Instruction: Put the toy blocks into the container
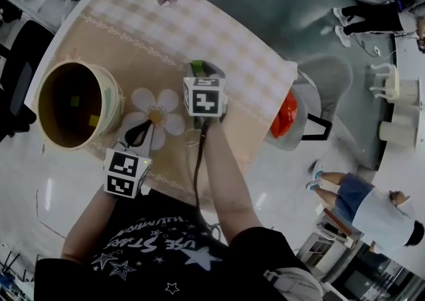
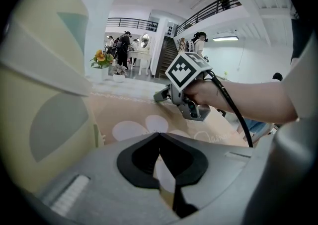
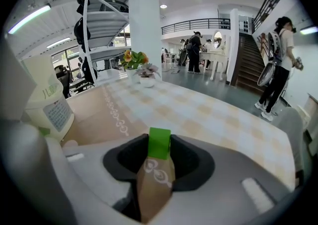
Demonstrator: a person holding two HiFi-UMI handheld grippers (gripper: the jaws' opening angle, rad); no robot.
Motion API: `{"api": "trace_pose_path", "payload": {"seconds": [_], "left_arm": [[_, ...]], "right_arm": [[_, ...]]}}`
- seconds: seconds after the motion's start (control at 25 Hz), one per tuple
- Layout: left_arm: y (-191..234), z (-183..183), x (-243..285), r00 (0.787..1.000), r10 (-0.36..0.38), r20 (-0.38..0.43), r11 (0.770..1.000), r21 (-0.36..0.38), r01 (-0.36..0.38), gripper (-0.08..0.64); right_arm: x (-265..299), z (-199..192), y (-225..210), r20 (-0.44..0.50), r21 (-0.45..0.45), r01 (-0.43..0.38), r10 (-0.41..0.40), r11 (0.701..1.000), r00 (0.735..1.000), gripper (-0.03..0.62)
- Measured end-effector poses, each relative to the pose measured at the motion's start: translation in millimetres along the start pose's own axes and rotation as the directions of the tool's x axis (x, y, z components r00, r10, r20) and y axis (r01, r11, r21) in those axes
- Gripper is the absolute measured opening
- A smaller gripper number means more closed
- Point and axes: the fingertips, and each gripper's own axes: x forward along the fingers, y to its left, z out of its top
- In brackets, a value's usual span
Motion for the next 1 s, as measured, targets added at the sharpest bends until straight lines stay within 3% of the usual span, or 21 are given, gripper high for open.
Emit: {"api": "trace_pose_path", "payload": {"seconds": [0.24, 0.52, 0.68, 1.0], "left_arm": [[-4.8, 7.4, -11.2, 0.999, -0.01, 0.033, 1.0, 0.008, 0.01, 0.009], [-6.0, 21.2, -36.2, 0.996, -0.004, 0.094, 1.0, 0.026, 0.002, 0.009], [-5.0, 18.7, -62.8, 0.991, 0.007, 0.132, 1.0, 0.026, -0.011, 0.009], [24.3, 1.2, -121.9, 0.977, 0.106, 0.183, 0.994, -0.011, -0.106, 0.009]], "right_arm": [[-20.7, 7.8, -0.4, 0.019, 0.016, -0.006, 0.005, 1.0, 1.0, 0.143], [-68.8, 37.6, 19.5, 0.112, 0.01, -0.027, 0.025, 1.0, 0.993, 0.143], [-99.7, 57.2, 46.9, 0.179, -0.013, -0.061, 0.062, 0.998, 0.982, 0.143], [-144.6, 92.1, 126.6, 0.276, -0.105, -0.156, 0.179, 0.982, 0.944, 0.143]]}}
